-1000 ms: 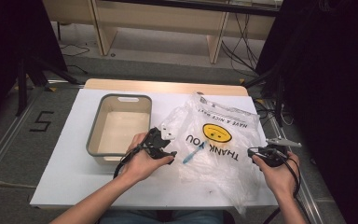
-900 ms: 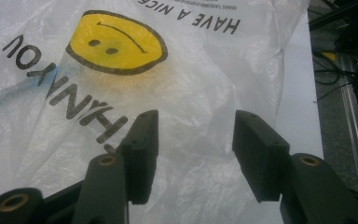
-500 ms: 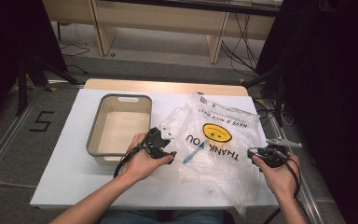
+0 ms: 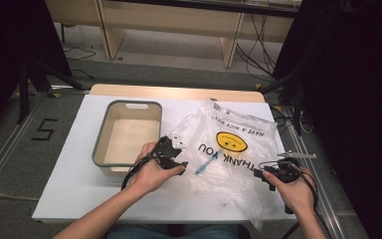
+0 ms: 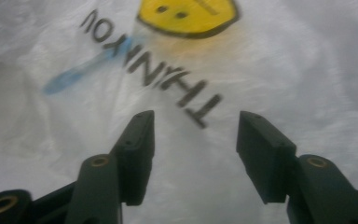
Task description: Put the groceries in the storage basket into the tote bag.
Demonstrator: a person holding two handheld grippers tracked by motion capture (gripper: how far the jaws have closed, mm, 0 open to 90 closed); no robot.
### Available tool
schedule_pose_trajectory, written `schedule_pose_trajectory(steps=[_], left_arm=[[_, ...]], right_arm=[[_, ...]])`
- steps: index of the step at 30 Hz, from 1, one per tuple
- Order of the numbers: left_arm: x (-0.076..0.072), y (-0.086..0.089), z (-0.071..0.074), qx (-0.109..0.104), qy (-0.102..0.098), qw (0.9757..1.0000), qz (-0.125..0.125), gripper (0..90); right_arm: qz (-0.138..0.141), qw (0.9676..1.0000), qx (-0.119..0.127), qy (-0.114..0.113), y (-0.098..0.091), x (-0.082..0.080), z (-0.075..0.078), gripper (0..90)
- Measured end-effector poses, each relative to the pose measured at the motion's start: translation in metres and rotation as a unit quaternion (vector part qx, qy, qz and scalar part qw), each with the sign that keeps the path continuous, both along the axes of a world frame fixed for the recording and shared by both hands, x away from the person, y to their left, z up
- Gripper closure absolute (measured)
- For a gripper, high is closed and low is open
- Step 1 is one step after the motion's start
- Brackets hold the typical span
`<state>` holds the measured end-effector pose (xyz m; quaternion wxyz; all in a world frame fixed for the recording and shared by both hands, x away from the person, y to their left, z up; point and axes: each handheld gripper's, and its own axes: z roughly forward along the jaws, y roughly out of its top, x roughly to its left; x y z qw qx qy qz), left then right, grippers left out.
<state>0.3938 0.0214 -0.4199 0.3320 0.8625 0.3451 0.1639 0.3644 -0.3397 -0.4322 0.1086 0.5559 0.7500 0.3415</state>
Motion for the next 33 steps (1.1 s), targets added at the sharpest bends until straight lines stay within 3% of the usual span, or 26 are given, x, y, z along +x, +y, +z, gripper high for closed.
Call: schedule_pose_trajectory(steps=[1, 3, 6, 10, 14, 19, 22, 24, 29, 33], left_arm=[[0.0, 0.0, 0.0, 0.0, 0.001, 1.0, 0.0, 41.9], [0.0, 0.0, 0.0, 0.001, 0.001, 1.0, -0.001, 42.1], [0.0, 0.0, 0.0, 0.002, 0.002, 1.0, 0.0, 42.2], [0.001, 0.0, -0.001, 0.0, 0.003, 1.0, 0.003, 42.4], [0.001, 0.001, -0.001, 0.004, 0.004, 1.0, 0.002, 42.6], [0.001, 0.0, -0.002, 0.006, 0.003, 1.0, 0.001, 43.1], [0.0, -0.001, -0.003, 0.013, 0.005, 0.9999, -0.004, 43.5], [-0.001, -0.003, -0.005, 0.021, 0.011, 0.9997, -0.011, 43.5], [-0.003, -0.009, -0.011, 0.052, 0.027, 0.998, -0.026, 42.9], [-0.007, -0.016, -0.018, 0.077, 0.047, 0.9951, -0.04, 43.8]], right_arm=[[0.005, 1.0, -0.001, 0.006, 0.003, 0.0, -0.001, 42.1], [0.02, 0.9992, -0.025, 0.023, 0.011, -0.001, -0.007, 40.1], [0.041, 0.9949, -0.066, 0.065, 0.019, -0.002, -0.019, 40.2], [0.067, 0.9885, -0.104, 0.087, 0.026, -0.004, -0.029, 44.4], [0.084, 0.9812, -0.157, 0.075, 0.028, -0.004, -0.027, 63.0], [0.103, 0.9777, -0.167, 0.075, 0.024, -0.002, -0.026, 88.2], [0.109, 0.9767, -0.169, 0.074, 0.023, -0.001, -0.026, 90.0], [0.104, 0.9734, -0.193, 0.067, 0.021, 0.0, -0.024, 90.0], [0.082, 0.9736, -0.207, 0.049, 0.007, 0.007, -0.022, 90.0], [0.068, 0.9733, -0.218, 0.022, -0.002, 0.013, -0.019, 90.0]])
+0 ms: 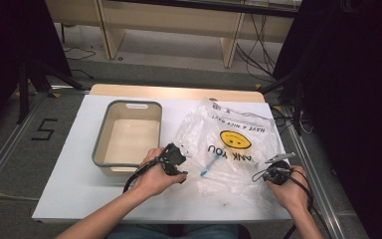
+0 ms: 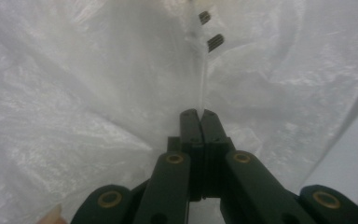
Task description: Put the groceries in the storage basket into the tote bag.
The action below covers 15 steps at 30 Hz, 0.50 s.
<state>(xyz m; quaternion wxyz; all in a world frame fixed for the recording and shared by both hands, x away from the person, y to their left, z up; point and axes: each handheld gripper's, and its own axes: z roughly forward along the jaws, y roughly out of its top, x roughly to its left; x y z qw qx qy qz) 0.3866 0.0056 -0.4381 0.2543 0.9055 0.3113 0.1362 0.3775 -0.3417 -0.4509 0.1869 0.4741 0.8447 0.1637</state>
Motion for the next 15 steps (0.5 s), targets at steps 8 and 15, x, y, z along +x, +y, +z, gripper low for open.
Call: schedule_pose_trajectory(steps=[8, 15], left_arm=[[-0.003, -0.008, -0.015, 0.032, 0.045, 0.9984, -0.012, 58.6], [-0.006, -0.013, -0.021, 0.039, 0.072, 0.9965, -0.018, 77.0]], right_arm=[[-0.008, 0.9983, -0.005, -0.057, -0.006, 0.014, 0.001, 90.0], [0.007, 0.9966, 0.01, -0.081, -0.006, 0.02, -0.002, 82.2]])
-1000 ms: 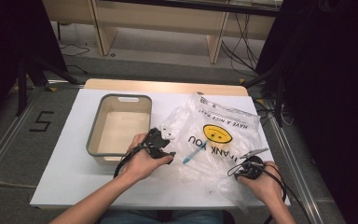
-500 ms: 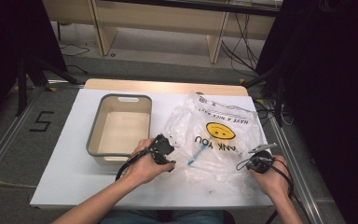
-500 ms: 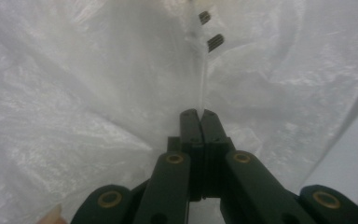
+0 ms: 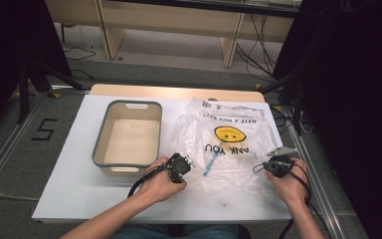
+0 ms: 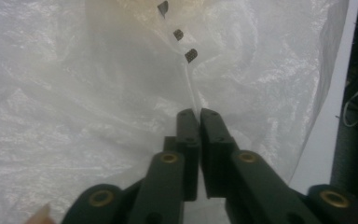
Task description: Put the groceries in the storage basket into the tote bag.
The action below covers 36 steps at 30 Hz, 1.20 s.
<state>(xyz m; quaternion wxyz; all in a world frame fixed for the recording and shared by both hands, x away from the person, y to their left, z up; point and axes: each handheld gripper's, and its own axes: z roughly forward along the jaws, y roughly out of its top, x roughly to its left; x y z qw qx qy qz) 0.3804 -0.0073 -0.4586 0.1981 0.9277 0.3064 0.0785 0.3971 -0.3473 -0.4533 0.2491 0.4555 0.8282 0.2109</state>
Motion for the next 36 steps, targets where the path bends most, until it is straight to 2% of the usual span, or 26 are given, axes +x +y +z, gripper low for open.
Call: schedule_pose_trajectory(steps=[2, 3, 4, 5, 7, 9, 10, 12, 14, 16, 17, 19, 21, 27, 31, 36], left_arm=[[-0.002, 0.001, 0.002, -0.004, -0.008, 1.0, 0.001, 76.8], [-0.003, 0.002, 0.005, -0.011, -0.015, 0.9998, 0.004, 76.0], [-0.003, 0.004, 0.009, -0.019, -0.024, 0.9995, 0.007, 74.3], [-0.004, 0.006, 0.013, -0.029, -0.033, 0.999, 0.012, 71.3], [-0.005, 0.009, 0.019, -0.045, -0.054, 0.9974, 0.018, 64.5], [-0.007, 0.013, 0.025, -0.067, -0.088, 0.9936, 0.02, 57.3], [-0.008, 0.014, 0.027, -0.073, -0.099, 0.9923, 0.018, 53.2], [-0.009, 0.017, 0.031, -0.09, -0.115, 0.9892, 0.01, 44.9], [-0.012, 0.021, 0.033, -0.111, -0.131, 0.9851, 0.007, 38.9], [-0.015, 0.025, 0.036, -0.116, -0.139, 0.9835, 0.006, 34.5], [-0.017, 0.026, 0.036, -0.124, -0.145, 0.9816, 0.008, 33.7], [-0.02, 0.03, 0.037, -0.13, -0.148, 0.9804, 0.01, 30.8], [-0.022, 0.034, 0.037, -0.141, -0.149, 0.9786, 0.012, 31.1], [-0.026, 0.038, 0.034, -0.145, -0.142, 0.9792, 0.01, 29.7], [-0.026, 0.038, 0.032, -0.14, -0.14, 0.9801, 0.009, 29.8], [-0.025, 0.038, 0.031, -0.134, -0.142, 0.9806, 0.011, 29.8]], right_arm=[[0.005, 0.9999, 0.012, 0.01, -0.001, -0.001, 0.0, 74.0], [0.008, 0.9998, 0.019, 0.007, -0.001, -0.003, 0.001, 69.7], [0.009, 0.9995, 0.031, -0.002, -0.001, -0.006, 0.004, 65.3], [0.011, 0.9983, 0.055, -0.015, -0.001, -0.01, 0.009, 59.9], [0.011, 0.9952, 0.089, -0.041, -0.002, -0.015, 0.017, 52.7], [0.016, 0.9907, 0.116, -0.069, -0.003, -0.021, 0.027, 47.8], [0.019, 0.9877, 0.13, -0.084, -0.003, -0.024, 0.031, 46.0], [0.026, 0.9837, 0.148, -0.099, -0.001, -0.028, 0.035, 43.3], [0.036, 0.9812, 0.158, -0.105, 0.002, -0.03, 0.035, 42.4], [0.045, 0.9803, 0.164, -0.101, 0.006, -0.031, 0.033, 41.1], [0.049, 0.9804, 0.162, -0.101, 0.008, -0.032, 0.032, 40.2], [0.056, 0.9801, 0.163, -0.099, 0.012, -0.032, 0.029, 38.5], [0.061, 0.9798, 0.163, -0.099, 0.016, -0.033, 0.025, 37.6], [0.065, 0.9786, 0.166, -0.103, 0.02, -0.034, 0.021, 36.9], [0.061, 0.9779, 0.169, -0.106, 0.019, -0.035, 0.022, 36.7], [0.055, 0.9786, 0.168, -0.105, 0.018, -0.036, 0.02, 36.6]])
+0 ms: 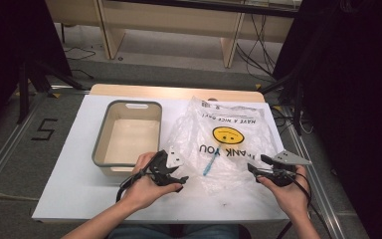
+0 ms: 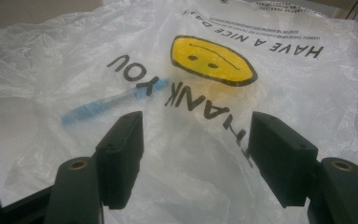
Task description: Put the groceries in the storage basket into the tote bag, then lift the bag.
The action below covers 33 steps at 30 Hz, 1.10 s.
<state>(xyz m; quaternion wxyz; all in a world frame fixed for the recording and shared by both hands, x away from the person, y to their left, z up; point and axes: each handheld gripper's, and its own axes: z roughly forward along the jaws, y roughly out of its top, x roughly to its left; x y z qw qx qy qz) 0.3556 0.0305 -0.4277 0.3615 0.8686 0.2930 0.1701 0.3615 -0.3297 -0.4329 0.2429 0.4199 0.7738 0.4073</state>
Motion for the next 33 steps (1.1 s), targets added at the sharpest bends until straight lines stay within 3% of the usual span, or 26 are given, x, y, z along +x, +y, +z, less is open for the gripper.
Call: schedule_pose_trajectory(steps=[21, 33], left_arm=[[-0.004, 0.0, -0.004, 0.024, 0.007, 0.9997, 0.003, 31.4], [-0.011, 0.002, -0.009, 0.03, 0.014, 0.9991, 0.025, 45.2]], right_arm=[[-0.014, 0.9999, 0.006, 0.002, -0.005, -0.005, 0.003, 35.0], [-0.018, 0.9998, 0.004, 0.007, -0.008, -0.013, 0.002, 35.1]])
